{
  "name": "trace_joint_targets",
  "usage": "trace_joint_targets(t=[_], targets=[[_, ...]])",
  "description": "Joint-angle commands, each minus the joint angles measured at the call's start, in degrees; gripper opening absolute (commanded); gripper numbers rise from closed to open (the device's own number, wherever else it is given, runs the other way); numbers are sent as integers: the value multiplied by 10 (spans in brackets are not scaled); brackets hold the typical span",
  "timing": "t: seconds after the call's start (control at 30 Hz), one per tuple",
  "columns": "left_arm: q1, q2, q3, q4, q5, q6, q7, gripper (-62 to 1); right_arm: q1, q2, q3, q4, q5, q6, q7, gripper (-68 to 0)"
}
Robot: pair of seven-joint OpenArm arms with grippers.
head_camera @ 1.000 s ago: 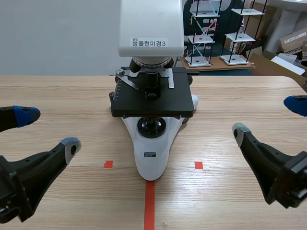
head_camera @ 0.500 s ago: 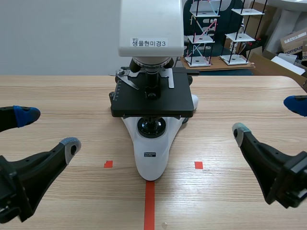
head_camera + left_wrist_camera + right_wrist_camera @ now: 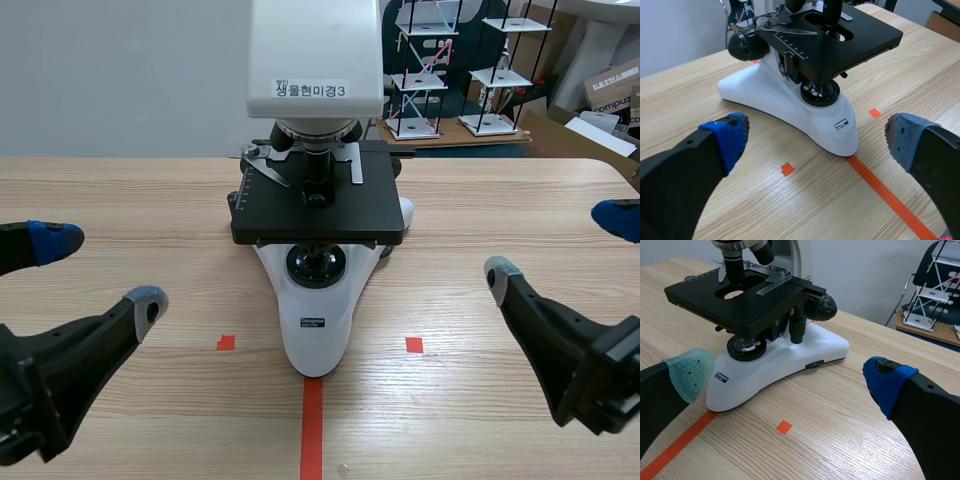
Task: Point at the objective lens
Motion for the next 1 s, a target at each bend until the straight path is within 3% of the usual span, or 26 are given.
trace_joint_targets(t=[0.0, 0.37, 0.57, 0.97], targets=[[4, 0, 2, -1, -5, -1, -23, -117, -1, 6, 5, 8, 8, 0, 12, -4], [10, 0, 2, -38, -3, -8, -108, -551, -1, 6, 5, 8, 8, 0, 12, -4], [3, 0, 12, -39, -3, -13, -143, -569, -1, 6, 5, 8, 8, 0, 13, -4], [-131, 5, 101, -40, -3, -3, -35, -582, -1, 6, 5, 8, 8, 0, 12, -4]])
